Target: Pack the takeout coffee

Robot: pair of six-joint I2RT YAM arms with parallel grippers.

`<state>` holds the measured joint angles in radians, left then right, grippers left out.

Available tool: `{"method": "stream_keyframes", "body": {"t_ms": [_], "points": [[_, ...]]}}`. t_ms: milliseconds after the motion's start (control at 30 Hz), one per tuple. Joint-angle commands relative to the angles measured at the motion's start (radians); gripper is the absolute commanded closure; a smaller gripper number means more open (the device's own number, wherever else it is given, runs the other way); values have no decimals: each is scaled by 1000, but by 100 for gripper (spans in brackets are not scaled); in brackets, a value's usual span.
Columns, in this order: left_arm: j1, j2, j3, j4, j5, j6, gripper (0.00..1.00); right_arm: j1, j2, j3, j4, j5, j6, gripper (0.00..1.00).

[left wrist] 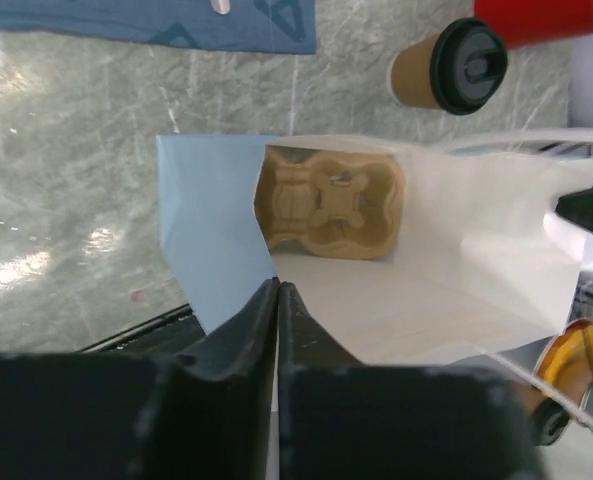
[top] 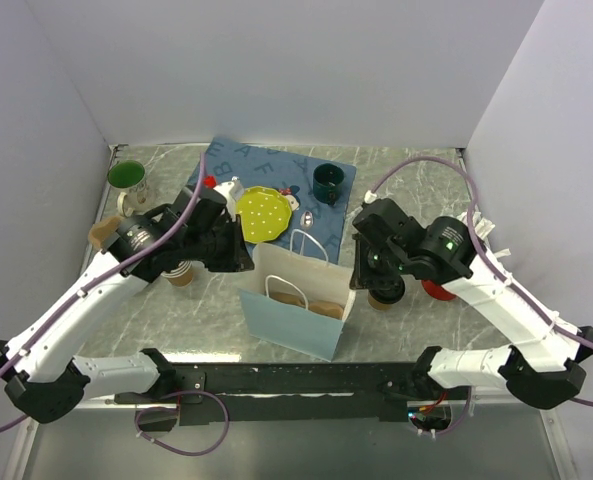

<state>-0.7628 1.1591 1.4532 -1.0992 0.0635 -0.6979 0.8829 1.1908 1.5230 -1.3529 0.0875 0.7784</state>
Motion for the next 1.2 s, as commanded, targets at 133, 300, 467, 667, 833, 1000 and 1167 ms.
{"method": "stream_keyframes", "body": {"t_ms": [133,300,467,667,833,1000,1167], "points": [[-30,76,329,-124,-11,-121,99,-13,21,274,-221,6,-4,100],[-35,25,239,-142,-43,-169,99,-33,50,264,-219,-16,-56,100],[-23,36,295,-128,-115,-157,99,-108,16,276,-2,35,-195,100],[-41,157,586,-245,-137,-196,99,-182,202,560,-217,-37,-249,100],[-33,99,388,-191,-146,-207,99,-199,46,202,37,-124,-226,100],[-41,15,251,-94,-93,-239,61,-197,27,196,60,-101,-234,100],[-93,-76,37,53,-48,-345,39,-200,39,204,99,-153,-217,100]]}}
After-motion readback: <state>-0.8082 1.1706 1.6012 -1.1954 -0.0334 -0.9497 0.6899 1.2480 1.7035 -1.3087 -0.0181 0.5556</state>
